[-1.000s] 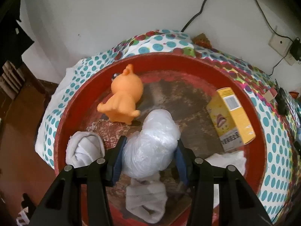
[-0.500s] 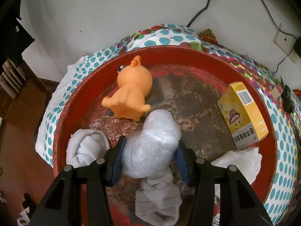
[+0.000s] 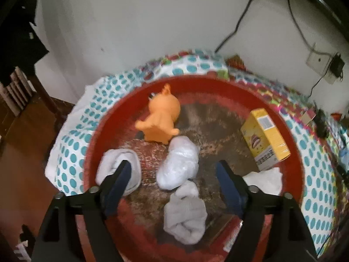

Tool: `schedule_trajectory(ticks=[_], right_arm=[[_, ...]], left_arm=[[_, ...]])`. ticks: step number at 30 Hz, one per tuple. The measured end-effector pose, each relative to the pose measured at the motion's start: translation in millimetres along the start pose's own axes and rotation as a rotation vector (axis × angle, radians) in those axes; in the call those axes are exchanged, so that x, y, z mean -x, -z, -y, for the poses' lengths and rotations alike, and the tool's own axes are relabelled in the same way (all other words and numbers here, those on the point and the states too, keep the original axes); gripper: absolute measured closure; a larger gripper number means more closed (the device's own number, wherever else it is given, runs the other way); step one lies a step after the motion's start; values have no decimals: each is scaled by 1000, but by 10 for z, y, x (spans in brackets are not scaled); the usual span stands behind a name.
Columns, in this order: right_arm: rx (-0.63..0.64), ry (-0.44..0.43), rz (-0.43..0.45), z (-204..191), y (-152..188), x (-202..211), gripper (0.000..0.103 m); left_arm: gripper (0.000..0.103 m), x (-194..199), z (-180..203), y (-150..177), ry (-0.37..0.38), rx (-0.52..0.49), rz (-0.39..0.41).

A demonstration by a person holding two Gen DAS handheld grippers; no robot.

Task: Organize objects
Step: 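Carry the blue sock to the red tray and open the right gripper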

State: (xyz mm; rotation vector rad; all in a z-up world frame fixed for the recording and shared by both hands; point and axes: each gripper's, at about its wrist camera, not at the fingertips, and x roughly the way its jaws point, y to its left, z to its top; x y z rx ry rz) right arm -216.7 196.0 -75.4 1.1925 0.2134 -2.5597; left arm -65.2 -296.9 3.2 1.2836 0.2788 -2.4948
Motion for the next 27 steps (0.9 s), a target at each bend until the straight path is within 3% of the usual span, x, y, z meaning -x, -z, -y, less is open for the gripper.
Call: schedule_trajectory(ticks=[10,18,23,27], right_arm=[[47,50,0,-90,-1,4,71],[63,98,-6,-152,-20,12,72],[28,123,-12,-244,-79,93,73],[24,91,9,-412,-126,254,73]], left_arm=[[9,468,-353,452,-100,133,111],[2,569,-569,805,-169,132,128],[1,524,-658,835,-206,130,117],[1,519,-749,840,-180,157,117]])
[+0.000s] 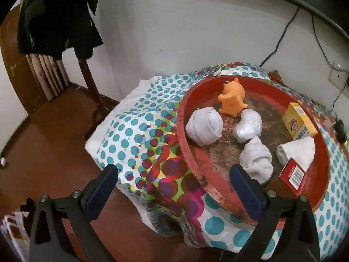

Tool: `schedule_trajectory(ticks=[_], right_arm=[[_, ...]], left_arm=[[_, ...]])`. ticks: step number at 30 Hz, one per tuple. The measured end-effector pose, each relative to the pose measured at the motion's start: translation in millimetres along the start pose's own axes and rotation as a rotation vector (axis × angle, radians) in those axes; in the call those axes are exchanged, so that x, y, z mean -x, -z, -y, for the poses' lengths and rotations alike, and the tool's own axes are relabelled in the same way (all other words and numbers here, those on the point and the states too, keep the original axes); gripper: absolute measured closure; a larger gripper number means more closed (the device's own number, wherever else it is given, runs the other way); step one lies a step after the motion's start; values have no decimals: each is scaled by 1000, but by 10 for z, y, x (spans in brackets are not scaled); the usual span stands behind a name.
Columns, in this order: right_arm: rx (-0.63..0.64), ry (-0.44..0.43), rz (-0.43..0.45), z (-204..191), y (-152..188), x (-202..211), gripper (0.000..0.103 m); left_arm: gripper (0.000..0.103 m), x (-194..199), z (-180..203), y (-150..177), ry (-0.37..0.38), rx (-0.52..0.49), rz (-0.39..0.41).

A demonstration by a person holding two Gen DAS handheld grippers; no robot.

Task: Organize objects
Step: 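Carry the blue sock to the red tray and open the right gripper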

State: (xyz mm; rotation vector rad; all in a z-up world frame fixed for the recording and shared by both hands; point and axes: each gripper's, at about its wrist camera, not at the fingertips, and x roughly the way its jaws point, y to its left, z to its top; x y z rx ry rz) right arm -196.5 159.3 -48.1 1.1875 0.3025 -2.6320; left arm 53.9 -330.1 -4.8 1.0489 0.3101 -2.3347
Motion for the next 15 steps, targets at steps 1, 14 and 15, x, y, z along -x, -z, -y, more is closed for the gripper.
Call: schedule_trajectory(ticks=[1,14,15], right_arm=[[2,-17,5,-56,-14,45,73],[121,-273,48,-1305,-186,678,73],[134,-292,49,-1409,-200,720,73]], left_arm=[[1,-8,-27,-3,12,15,-5],[0,-42,-213,-28,21,98,-22],[0,-44,-226,-30,25,104,-22]])
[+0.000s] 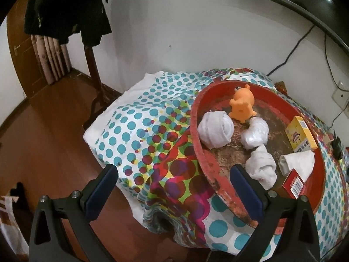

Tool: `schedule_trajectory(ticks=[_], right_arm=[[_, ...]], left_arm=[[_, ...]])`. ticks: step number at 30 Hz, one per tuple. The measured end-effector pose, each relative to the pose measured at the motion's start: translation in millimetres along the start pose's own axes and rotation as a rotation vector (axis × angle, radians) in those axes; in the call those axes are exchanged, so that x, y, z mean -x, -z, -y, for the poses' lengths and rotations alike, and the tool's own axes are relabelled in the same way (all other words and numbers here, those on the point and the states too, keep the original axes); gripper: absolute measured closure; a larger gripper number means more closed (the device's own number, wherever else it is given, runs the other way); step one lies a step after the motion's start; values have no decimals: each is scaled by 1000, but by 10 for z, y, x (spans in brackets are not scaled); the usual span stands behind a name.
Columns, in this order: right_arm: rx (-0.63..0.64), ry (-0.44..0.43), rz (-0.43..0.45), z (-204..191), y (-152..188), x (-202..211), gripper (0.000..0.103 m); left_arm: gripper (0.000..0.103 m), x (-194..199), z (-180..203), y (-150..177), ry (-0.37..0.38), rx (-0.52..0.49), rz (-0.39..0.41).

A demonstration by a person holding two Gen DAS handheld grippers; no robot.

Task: Organize objects
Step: 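Carry the blue sock to the red tray and open the right gripper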

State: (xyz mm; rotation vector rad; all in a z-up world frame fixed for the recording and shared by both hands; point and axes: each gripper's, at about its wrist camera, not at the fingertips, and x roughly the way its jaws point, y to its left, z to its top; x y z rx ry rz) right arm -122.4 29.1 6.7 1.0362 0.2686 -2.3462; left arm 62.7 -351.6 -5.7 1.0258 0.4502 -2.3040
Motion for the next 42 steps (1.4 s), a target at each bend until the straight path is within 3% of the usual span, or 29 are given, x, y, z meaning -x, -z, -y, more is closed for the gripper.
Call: schedule_trajectory(ticks=[10,20,36,42], right_arm=[[145,-144,-33,-1004,-265,-109,73],[248,-203,-105,-1743,-457,-465,72],[285,-192,-199,-2075,-514,-972,71],[269,-185,-192,-2024,-482,-926,48]], left_arm=[[0,12,-83,-31,-15,18,13],[1,-44,-253,-51,28,101,-9],[1,-140,-237,-17,37,100,-36],[1,-156,-215,-4,39,95,-43]])
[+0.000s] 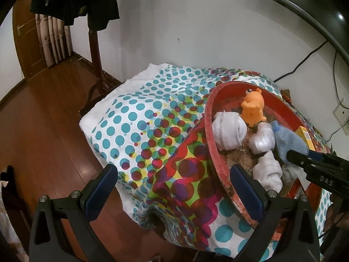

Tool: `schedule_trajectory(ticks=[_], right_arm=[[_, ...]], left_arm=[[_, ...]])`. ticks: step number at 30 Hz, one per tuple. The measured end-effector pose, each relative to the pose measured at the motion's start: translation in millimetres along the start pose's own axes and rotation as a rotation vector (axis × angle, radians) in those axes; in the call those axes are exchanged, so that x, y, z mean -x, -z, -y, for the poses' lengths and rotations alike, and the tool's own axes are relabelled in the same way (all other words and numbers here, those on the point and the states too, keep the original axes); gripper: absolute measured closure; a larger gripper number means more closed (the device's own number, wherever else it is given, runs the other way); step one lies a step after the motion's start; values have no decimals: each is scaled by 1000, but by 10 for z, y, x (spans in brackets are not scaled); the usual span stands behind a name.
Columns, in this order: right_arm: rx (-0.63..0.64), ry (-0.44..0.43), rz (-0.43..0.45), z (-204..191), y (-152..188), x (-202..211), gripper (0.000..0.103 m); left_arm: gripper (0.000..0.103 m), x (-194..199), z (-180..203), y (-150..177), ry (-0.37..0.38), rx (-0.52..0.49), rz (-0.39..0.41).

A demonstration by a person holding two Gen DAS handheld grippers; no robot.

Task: Organize objects
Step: 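Carry the blue sock to the red tray and open the right gripper, then grasp the black plastic bag on the bed with the right gripper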

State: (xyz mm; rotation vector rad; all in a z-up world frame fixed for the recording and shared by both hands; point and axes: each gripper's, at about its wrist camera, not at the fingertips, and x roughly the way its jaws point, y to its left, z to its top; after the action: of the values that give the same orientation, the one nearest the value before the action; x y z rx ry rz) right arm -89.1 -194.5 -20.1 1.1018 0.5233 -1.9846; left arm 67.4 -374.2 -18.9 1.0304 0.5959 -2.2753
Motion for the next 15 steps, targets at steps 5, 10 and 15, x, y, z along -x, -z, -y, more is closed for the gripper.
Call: schedule_trajectory(ticks=[5,10,15], right_arm=[[-35,-5,44,102,65,214,47],[-92,-4,101,411,228,519,47],[-152,93,116,982,465,670,47]], left_arm=[[1,7,19,13,-10,-17,12],[1,-12,55,32,-20,-31,8],[0,-2,95,49,-10,-47,11]])
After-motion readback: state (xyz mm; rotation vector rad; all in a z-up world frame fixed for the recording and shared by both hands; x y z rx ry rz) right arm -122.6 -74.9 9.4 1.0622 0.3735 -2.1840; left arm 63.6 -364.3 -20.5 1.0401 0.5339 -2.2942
